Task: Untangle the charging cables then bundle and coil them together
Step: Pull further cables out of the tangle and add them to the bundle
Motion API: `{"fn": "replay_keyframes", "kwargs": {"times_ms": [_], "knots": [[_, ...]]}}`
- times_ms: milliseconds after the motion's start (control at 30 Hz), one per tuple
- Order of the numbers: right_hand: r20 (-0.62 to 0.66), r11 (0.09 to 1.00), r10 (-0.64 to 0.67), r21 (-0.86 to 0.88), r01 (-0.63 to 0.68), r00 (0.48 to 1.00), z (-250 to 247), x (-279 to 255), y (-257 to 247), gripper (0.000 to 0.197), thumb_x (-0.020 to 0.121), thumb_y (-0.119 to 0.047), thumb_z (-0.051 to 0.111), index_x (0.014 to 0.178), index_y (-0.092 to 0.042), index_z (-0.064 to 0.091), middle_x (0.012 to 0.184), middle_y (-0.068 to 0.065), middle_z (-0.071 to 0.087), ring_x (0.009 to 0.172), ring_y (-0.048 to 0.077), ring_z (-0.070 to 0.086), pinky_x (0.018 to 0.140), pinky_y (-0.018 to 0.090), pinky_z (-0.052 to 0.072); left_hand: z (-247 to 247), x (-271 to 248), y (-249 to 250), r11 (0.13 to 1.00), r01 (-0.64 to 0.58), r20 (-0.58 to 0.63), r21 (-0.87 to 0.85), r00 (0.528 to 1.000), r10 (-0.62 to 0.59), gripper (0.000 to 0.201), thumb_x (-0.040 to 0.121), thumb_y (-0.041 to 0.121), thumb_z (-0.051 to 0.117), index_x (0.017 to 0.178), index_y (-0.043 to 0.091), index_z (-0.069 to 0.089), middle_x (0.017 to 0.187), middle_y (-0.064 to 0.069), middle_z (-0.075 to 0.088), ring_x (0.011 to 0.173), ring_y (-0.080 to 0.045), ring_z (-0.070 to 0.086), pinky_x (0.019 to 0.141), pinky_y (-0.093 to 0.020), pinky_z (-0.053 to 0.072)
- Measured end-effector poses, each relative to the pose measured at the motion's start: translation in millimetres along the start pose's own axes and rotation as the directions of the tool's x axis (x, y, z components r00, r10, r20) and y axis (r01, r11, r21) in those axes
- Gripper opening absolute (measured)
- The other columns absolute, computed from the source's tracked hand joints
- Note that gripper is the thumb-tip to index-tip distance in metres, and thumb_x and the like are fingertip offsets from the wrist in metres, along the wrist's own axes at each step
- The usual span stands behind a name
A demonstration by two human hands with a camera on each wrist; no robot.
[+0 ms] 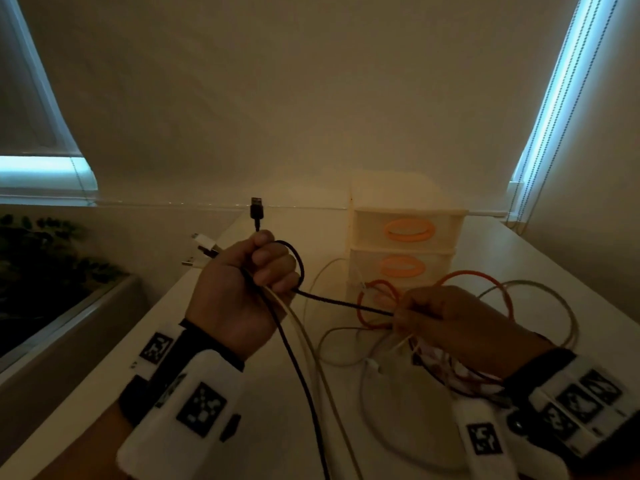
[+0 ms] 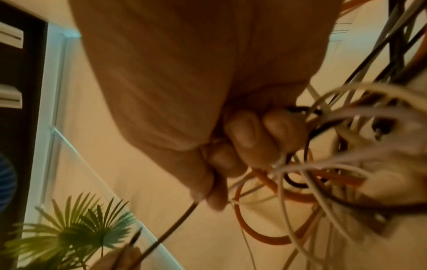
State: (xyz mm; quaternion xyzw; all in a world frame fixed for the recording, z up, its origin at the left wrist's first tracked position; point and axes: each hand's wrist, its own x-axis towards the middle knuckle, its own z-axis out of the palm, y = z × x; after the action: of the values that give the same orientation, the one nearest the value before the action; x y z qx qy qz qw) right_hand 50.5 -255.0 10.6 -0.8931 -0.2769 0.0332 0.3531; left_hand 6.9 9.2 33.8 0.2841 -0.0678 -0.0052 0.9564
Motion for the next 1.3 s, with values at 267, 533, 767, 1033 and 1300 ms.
{"fn": "replay_keyframes", "kwargs": {"times_ms": [267,533,767,1033,1300], "knots": [[-0.476,0.999,-0.017,0.019,0.029,0.879,27.8,13.8,2.5,0.023,0.095,-0.034,0.061,0.075,-0.022,0.062,0.065,-0.004,0.060,0.062,0.007,0.057,0.052,0.016,0.041,6.3,-16.2,-46.6,0.835,0.299,0.097,0.461,0.919,-0.383,0.029,0.100,0.019,0.039,0.075,0.010,0.050,0.096,-0.029,0.069,0.075,-0.036,0.070,0.063,-0.036,0.055],[-0.269,0.924,-0.180,0.283,0.257,0.946,42.9,-0.3,-27.7,0.014,0.090,-0.010,0.070,0.096,-0.019,0.078,0.092,-0.008,0.076,0.079,0.003,0.071,0.066,0.018,0.055,1.2,-6.3,-54.6,0.954,0.225,-0.062,0.200,0.974,-0.217,0.027,0.099,0.018,0.046,0.075,0.008,0.052,0.107,-0.022,0.068,0.094,-0.034,0.067,0.097,-0.046,0.051],[-0.215,0.971,-0.172,0.130,0.203,0.961,36.1,2.9,-6.8,0.024,0.083,-0.022,0.078,0.105,-0.033,0.076,0.096,-0.016,0.074,0.089,-0.001,0.068,0.080,0.018,0.054,0.9,-0.4,-41.6,0.991,0.132,-0.079,-0.033,0.988,-0.134,0.027,0.099,0.016,0.040,0.074,0.014,0.049,0.065,0.002,0.037,0.056,-0.016,0.047,0.052,-0.026,0.043],[0.104,0.974,-0.083,-0.203,0.103,0.991,0.8,-7.4,6.9,0.059,0.072,-0.057,0.079,0.119,-0.070,0.046,0.126,-0.043,0.038,0.118,-0.015,0.035,0.093,0.005,0.029,-1.8,-0.1,-36.3,0.992,0.124,-0.034,0.021,0.992,-0.123,0.026,0.096,0.012,0.037,0.073,0.015,0.048,0.061,0.005,0.027,0.050,-0.011,0.030,0.049,-0.023,0.028],[0.064,0.888,0.062,-0.458,-0.026,0.996,-3.5,-6.8,11.6,0.066,0.068,-0.076,0.067,0.126,-0.069,0.036,0.118,-0.021,0.042,0.112,0.007,0.032,0.100,0.035,0.031,1.4,-4.1,-9.9,0.998,-0.014,0.034,-0.054,0.999,0.016,0.024,0.093,0.013,0.040,0.071,0.016,0.050,0.062,0.008,0.027,0.051,-0.009,0.031,0.050,-0.021,0.028]]}}
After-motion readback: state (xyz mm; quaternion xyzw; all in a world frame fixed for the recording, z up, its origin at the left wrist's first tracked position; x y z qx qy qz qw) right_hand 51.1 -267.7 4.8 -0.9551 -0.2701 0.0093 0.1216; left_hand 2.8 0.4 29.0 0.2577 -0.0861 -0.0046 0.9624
